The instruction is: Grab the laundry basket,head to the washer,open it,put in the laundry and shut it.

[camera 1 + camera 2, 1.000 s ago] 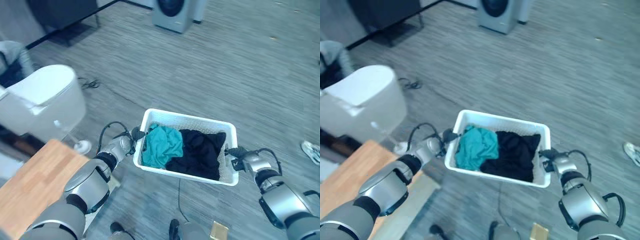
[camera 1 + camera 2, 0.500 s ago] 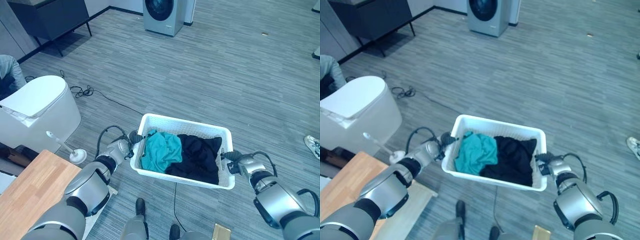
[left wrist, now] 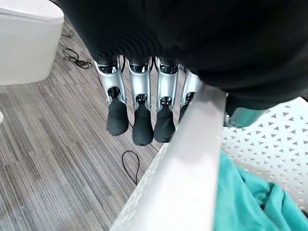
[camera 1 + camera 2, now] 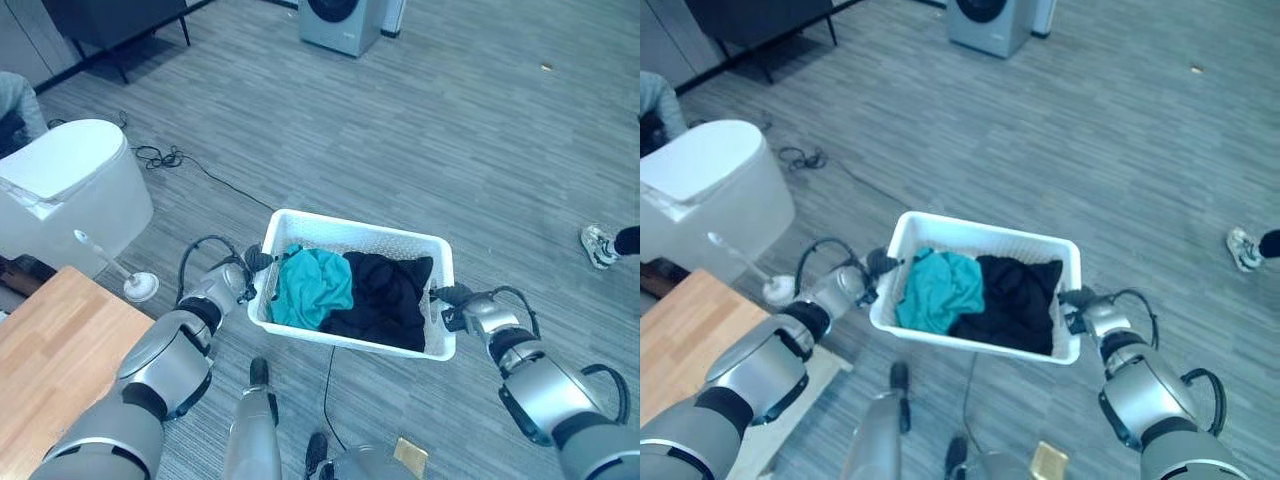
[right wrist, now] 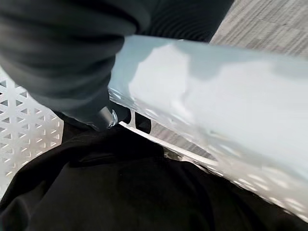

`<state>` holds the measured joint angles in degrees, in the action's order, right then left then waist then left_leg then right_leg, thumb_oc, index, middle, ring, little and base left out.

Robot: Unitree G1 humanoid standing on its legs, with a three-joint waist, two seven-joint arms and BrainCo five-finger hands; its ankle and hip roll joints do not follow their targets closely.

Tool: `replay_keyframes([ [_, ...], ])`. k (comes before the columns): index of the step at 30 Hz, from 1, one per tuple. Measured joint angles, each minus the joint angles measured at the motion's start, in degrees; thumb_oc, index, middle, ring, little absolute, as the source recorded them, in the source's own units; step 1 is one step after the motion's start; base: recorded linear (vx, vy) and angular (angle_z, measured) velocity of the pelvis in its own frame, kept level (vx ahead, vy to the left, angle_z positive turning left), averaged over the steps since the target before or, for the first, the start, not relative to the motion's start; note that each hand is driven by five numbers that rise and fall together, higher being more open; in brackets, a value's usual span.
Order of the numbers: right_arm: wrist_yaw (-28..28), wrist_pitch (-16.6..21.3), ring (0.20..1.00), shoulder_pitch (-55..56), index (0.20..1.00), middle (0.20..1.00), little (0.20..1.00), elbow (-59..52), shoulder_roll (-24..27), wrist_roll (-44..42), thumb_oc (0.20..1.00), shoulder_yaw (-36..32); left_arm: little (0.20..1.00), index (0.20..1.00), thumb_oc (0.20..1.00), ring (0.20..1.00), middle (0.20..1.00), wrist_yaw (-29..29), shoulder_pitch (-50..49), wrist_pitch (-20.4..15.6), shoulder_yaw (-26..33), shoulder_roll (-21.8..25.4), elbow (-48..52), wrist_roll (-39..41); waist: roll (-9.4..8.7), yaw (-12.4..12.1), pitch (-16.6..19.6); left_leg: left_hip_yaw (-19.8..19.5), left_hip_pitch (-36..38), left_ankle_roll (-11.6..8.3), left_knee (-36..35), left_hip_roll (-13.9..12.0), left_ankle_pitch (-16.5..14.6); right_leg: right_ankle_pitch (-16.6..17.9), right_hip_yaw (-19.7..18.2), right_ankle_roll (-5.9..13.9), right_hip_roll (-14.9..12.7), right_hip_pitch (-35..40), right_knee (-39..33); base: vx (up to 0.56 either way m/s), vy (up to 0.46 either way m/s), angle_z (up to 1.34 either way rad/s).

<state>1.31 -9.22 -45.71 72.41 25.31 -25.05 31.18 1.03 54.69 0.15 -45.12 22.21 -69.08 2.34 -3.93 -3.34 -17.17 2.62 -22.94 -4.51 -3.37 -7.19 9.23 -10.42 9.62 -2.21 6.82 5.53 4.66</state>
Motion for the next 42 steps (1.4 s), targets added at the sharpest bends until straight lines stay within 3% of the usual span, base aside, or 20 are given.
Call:
replay_keyframes([
  [3, 0.09, -0.56, 0.2, 0.1, 0.2, 0.2, 0.2, 0.29, -0.25, 0.09, 0.2, 1.64, 0.2, 0.2, 0.2, 0.2, 0.2, -0.21, -2.12, 0.2, -0.62, -0.01, 0.17, 0.06, 1.37, -2.26, -1.57, 1.08, 1.67, 3.05, 6.7, 1.94, -2.51, -1.68, -4.42, -0.3, 0.78, 6.81, -2.02, 0.69, 0.243, -0.62],
  [4, 0.06, -0.55, 0.2, 1.2, 0.2, 0.2, 0.2, 0.6, -0.58, 0.09, 0.2, 1.49, 0.2, 0.2, 0.2, 0.2, 0.2, -0.14, -3.7, -0.08, 0.53, -0.3, 0.53, 0.13, -0.4, -2.5, -0.16, 2.81, 5.52, 5.78, 12.8, 9.42, -3.65, -3.71, -4.22, 3.06, -2.58, 9.49, 0.23, 0.65, 0.268, -0.92],
  [6, -0.76, -0.22, 0.2, 3.15, 0.2, 0.2, 0.2, -1.31, -1.07, 0.4, 0.2, -1.87, 0.2, 0.2, 0.2, 0.2, 0.2, 0.51, -5.24, 0.0, 0.87, 0.09, 1.75, 0.73, 3.47, -2.84, 2.01, 3.9, 12.31, 10.37, 5.73, 6.99, -0.53, -5.67, -2.07, 5.92, -1.28, 1.52, 21.47, 0.7, 0.33, -0.57],
  [7, -1.13, 0.26, 0.2, 5.64, 0.2, 0.2, 0.2, -2.36, -2.06, 0.4, 0.2, -2.12, 0.2, 0.2, 0.2, 0.2, 0.2, 0.66, -5.0, 0.08, 0.62, 0.57, 1.83, 1.54, -0.34, -1.17, 2.48, 3.85, 14.02, 12.58, 6.52, 10.45, -3.62, -2.98, -2.17, 7.45, -4.7, -3.24, 34.17, 0.44, 0.215, -0.06],
  [9, -0.91, 0.19, 0.2, 6.8, 0.2, 0.2, 0.2, -2.23, -1.03, 0.61, 0.2, -3.24, 0.2, 0.2, 0.2, 0.2, 0.2, 0.4, -5.56, 0.03, -0.17, -0.34, 2.74, 1.62, -0.33, 0.26, 2.63, 3.14, 18.17, 13.21, 7.14, 12.54, -6.34, -0.82, -1.4, 7.51, -11.31, -12.23, 51.21, 0.39, 0.152, 0.22],
  [11, -0.99, 0.15, 0.2, 7.32, 0.2, 0.2, 0.2, -3.74, -0.26, 0.64, 0.2, -3.53, 0.2, 0.2, 0.2, 0.2, 0.2, 0.71, -4.66, 0.24, -0.34, -1.47, 2.61, 1.66, 1.88, 1.7, 2.9, -1.53, 21.6, 14.91, 7.07, 12.47, -11.21, -1.48, -2.02, 6.35, -13.05, -18.69, 52.67, 0.52, 0.097, 0.11],
  [13, -0.93, 0.28, 0.2, 7.21, 0.2, 0.2, 0.2, -4.38, 0.33, 0.61, 0.2, -3.66, 0.2, 0.2, 0.2, 0.2, 0.2, 0.88, -3.26, 0.52, 0.67, -1.35, 2.0, 1.64, 4.04, 3.28, 1.68, -3.3, 24.63, 12.46, 7.23, 10.52, -10.79, -2.96, -2.68, 3.79, -12.68, -21.48, 48.46, 0.42, -0.058, 0.36],
  [14, -0.38, 0.22, 0.2, 8.27, 0.2, 0.2, 0.2, -5.86, 1.41, 0.6, 0.2, -4.73, 0.2, 0.2, 0.2, 0.2, 0.2, 1.07, -2.99, 0.86, 0.55, -2.65, 2.2, 1.63, 5.0, 3.85, 1.77, -5.76, 26.37, 15.31, 7.65, 10.2, -13.42, -4.14, -4.23, 4.35, -10.21, -24.37, 47.13, 0.37, -0.096, 0.64],
  [15, -0.29, 0.66, 0.2, 9.52, 0.2, 0.2, 0.2, -7.07, 2.86, 0.55, 0.2, -4.66, 0.2, 0.2, 0.2, 0.2, 0.2, 1.1, -2.69, 0.92, 1.75, -3.5, 2.04, 1.59, 7.32, 5.97, 0.61, -9.73, 30.2, 12.94, 7.07, 7.9, -14.36, -3.66, -6.31, 3.08, -6.54, -24.76, 36.76, 0.51, -0.147, 0.93],
  [17, -0.04, 0.37, 0.2, 10.16, 0.2, 0.2, 0.2, -7.33, 3.69, 0.05, 0.2, -4.4, 0.2, 0.2, 0.2, 0.2, 0.2, 0.87, -1.82, 0.72, 1.56, -4.82, 0.75, 1.52, 5.43, 8.27, 1.04, -9.88, 31.42, 11.23, 10.68, 8.98, -15.71, 1.95, -8.16, 4.16, -7.61, -26.71, 22.18, 0.72, -0.231, 1.1],
  [19, 0.07, 0.42, 0.2, 11.11, 0.2, 0.2, 0.2, -9.77, 6.98, -0.11, 0.2, -4.8, 0.2, 0.2, 0.2, 0.2, 0.2, 0.9, -0.39, 0.28, 1.77, -6.75, 0.46, 1.0, 6.21, 10.11, 2.31, -15.64, 33.3, 8.76, 9.73, 7.5, -21.28, 6.56, -10.82, 9.35, -9.64, -28.77, 4.57, 0.67, -0.191, 1.15],
  [20, -0.01, 0.36, 0.2, 11.3, 0.2, 0.2, 0.2, -9.75, 6.97, -0.14, 0.2, -5.4, 0.2, 0.2, 0.2, 0.2, 0.2, 1.0, -0.02, 0.16, 1.59, -7.11, -0.06, 0.88, 3.9, 10.79, 2.46, -15.48, 34.83, 7.27, 10.18, 8.8, -22.2, 7.11, -11.61, 10.78, -13.06, -28.47, 1.62, 0.55, -0.155, 1.14],
  [22, -0.32, 0.34, 0.2, 10.69, 0.2, 0.2, 0.2, -8.91, 5.91, 0.07, 0.2, -5.65, 0.2, 0.2, 0.2, 0.2, 0.2, 0.79, -0.66, 1.19, 1.56, -7.58, -2.25, -1.06, 4.46, 11.53, 3.26, -13.36, 37.85, 0.71, 11.22, 4.94, -26.49, 14.89, -2.53, 13.24, -15.16, -27.79, 6.46, 0.49, -0.17, 0.81],
  [24, 0.11, 0.31, 0.2, 10.34, 0.2, 0.2, 0.2, -8.21, 6.06, 0.02, 0.2, -5.31, 0.2, 0.2, 0.2, 0.2, 0.2, 0.95, -0.08, 0.98, 1.58, -7.25, -1.11, -1.22, 4.61, 10.83, 3.4, -11.35, 38.0, -2.5, 16.47, 5.5, -24.87, 13.26, -0.82, 8.15, -12.01, -25.42, 13.74, 0.65, -0.282, 0.71],
  [26, 0.13, 0.28, 0.2, 8.93, 0.2, 0.2, 0.2, -8.16, 5.68, 0.04, 0.2, -5.65, 0.2, 0.2, 0.2, 0.2, 0.2, 0.89, 0.01, 0.25, 1.58, -6.14, -1.09, -1.2, 4.45, 10.14, 3.43, -9.77, 38.52, -1.71, 19.92, 4.99, -22.11, 10.7, -0.81, 5.39, -9.45, -22.74, 13.75, 0.58, -0.302, 0.31],
  [28, -0.05, 0.4, 0.2, 7.78, 0.2, 0.2, 0.2, -8.04, 5.77, 0.11, 0.2, -5.66, 0.2, 0.2, 0.2, 0.2, 0.2, 0.98, -1.21, -0.51, 3.79, -5.97, -0.91, -1.06, 4.31, 10.47, 3.41, -7.9, 32.06, -5.79, 38.78, 2.02, -18.75, 9.84, 2.1, 2.8, -8.16, -17.22, 11.68, 0.4, -0.373, 0.18],
  [30, -0.11, 0.09, 0.2, 6.7, 0.2, 0.2, 0.2, -8.27, 5.84, 0.12, 0.2, -3.17, 0.2, 0.2, 0.2, 0.2, 0.2, 0.82, -1.97, -0.38, 4.28, -5.52, -1.24, -0.56, 4.66, 9.29, 3.99, -6.4, 26.9, -4.53, 52.33, 0.74, -3.36, 8.14, 1.69, -0.65, -5.54, -14.76, 11.47, 0.27, -0.302, -0.17],
  [32, -0.28, 0.04, 0.2, 6.68, 0.2, 0.2, 0.2, -7.83, 4.98, 0.08, 0.2, -2.88, 0.2, 0.2, 0.2, 0.2, 0.2, 0.94, -1.61, -0.33, 4.51, -5.03, -1.02, -0.37, 2.29, 8.99, 4.91, -0.8, 19.14, -2.67, 58.89, -0.66, -3.56, 7.76, 2.16, -3.0, -5.33, -14.11, 10.82, 0.3, -0.25, -0.04],
  [36, -0.92, -0.61, 0.2, 6.58, 0.2, 0.2, 0.2, -7.79, 3.87, 0.07, 0.2, -2.4, 0.2, 0.2, 0.2, 0.2, 0.2, 0.63, -2.31, 0.64, 4.54, -4.43, -1.1, 0.05, -0.67, 8.19, 4.29, 9.34, 12.38, -0.08, 46.63, -4.35, -6.18, 9.87, 2.09, -4.19, -4.99, -8.31, 4.83, 0.25, -0.069, -0.02],
  [42, -1.25, -0.62, 0.2, 7.58, 0.2, 0.2, 0.2, -7.31, 2.33, 0.1, 0.2, -1.91, 0.2, 0.2, 0.2, 0.2, 0.2, 0.45, -3.5, 1.27, 4.43, -3.39, 0.33, 1.74, -0.13, 5.34, 4.52, 8.28, 10.58, -3.23, 6.41, -4.39, -2.04, 10.65, -1.99, -3.69, -0.54, 0.1, -6.15, 0.43, 0.066, -0.33],
])
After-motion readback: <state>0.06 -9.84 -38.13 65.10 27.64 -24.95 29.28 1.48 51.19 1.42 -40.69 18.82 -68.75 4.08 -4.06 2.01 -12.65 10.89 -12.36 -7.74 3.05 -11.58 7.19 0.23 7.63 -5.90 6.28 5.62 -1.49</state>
